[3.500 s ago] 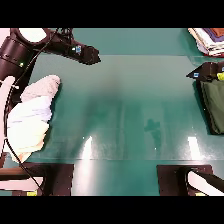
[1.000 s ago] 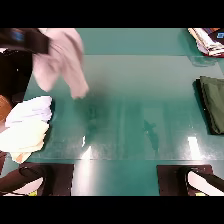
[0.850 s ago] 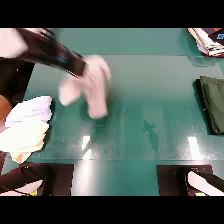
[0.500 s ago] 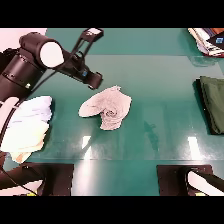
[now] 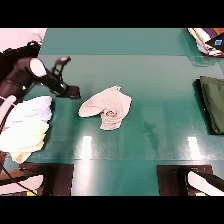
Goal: Fold the shirts.
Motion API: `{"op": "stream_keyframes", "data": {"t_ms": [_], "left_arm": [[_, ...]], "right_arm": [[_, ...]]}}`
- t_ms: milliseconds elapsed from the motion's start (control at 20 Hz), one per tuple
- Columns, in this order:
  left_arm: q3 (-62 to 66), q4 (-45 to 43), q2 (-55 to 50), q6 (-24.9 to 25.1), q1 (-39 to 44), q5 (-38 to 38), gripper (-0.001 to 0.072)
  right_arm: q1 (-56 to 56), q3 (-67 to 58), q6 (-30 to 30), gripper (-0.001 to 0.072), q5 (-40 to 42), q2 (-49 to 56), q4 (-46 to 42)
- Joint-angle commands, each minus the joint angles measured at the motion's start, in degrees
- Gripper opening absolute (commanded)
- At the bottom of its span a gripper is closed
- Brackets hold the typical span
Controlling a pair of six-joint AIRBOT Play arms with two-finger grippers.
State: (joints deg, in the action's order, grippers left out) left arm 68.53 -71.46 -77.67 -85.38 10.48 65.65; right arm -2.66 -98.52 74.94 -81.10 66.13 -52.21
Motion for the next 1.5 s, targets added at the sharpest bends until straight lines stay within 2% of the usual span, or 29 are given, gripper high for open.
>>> {"op": "stream_keyframes", "data": {"t_ms": [0,150,350,400,450,500,600,750,800,850,900,1050,1200,1400,1450], "left_arm": [[-11.52,9.90,-0.04,4.76,-1.46,-12.28,0.0543],[-13.60,12.17,-0.55,6.38,-1.33,-17.51,0.0543],[-13.60,14.99,-3.80,6.49,-1.29,-18.29,0.0542],[-13.53,15.17,-4.04,6.54,-1.29,-18.80,0.0450],[-13.22,15.10,-4.04,6.56,-1.31,-19.02,0.0202],[-12.39,14.78,-3.93,6.60,-1.36,-18.86,0.0018],[-9.81,14.43,-3.30,6.62,-1.36,-17.84,0.0021],[-4.24,14.45,-1.81,8.41,-1.36,-17.49,0.0021],[-2.71,14.45,-1.70,8.72,-1.36,-17.27,0.0021],[-1.40,14.47,-1.70,9.03,-1.36,-16.96,0.0021],[-0.76,14.47,-1.70,9.03,-1.36,-17.11,0.0021],[-0.74,14.43,-1.86,9.35,-1.36,-17.09,0.0021],[-0.74,14.40,-1.86,9.38,-1.36,-16.48,0.0022],[-0.74,14.29,-1.86,9.35,-1.36,-15.89,0.0022],[-0.74,14.29,-1.86,9.38,-1.36,-15.65,0.0021]], "right_arm": [[0.00,-0.04,0.02,0.0012,-1.44,1.25,0.15],[0.00,-0.04,0.02,0.0012,-3.50,3.19,0.09],[0.17,-0.04,0.02,0.0012,-3.58,5.68,0.04],[0.17,-0.02,0.02,0.0012,-3.76,6.40,0.02],[0.17,-0.02,0.02,0.0012,-4.39,7.21,-0.20],[0.17,0.15,0.02,0.0012,-5.27,8.02,-0.52],[0.17,3.87,0.04,0.0012,-5.60,8.72,-0.42],[1.36,16.39,0.09,0.0016,-2.27,8.72,-0.33],[2.69,21.38,0.07,0.0103,0.28,8.76,-0.22],[4.79,26.64,0.07,0.0323,3.30,9.27,0.17],[7.50,31.10,0.07,0.0457,6.01,10.51,1.14],[15.87,37.75,-0.04,0.0456,13.70,17.07,5.64],[22.95,35.87,-0.04,0.0456,21.53,24.85,9.25],[27.98,27.10,-0.02,0.0443,22.58,32.98,10.47],[28.52,25.07,-0.02,0.0390,22.27,34.42,10.43]]}}
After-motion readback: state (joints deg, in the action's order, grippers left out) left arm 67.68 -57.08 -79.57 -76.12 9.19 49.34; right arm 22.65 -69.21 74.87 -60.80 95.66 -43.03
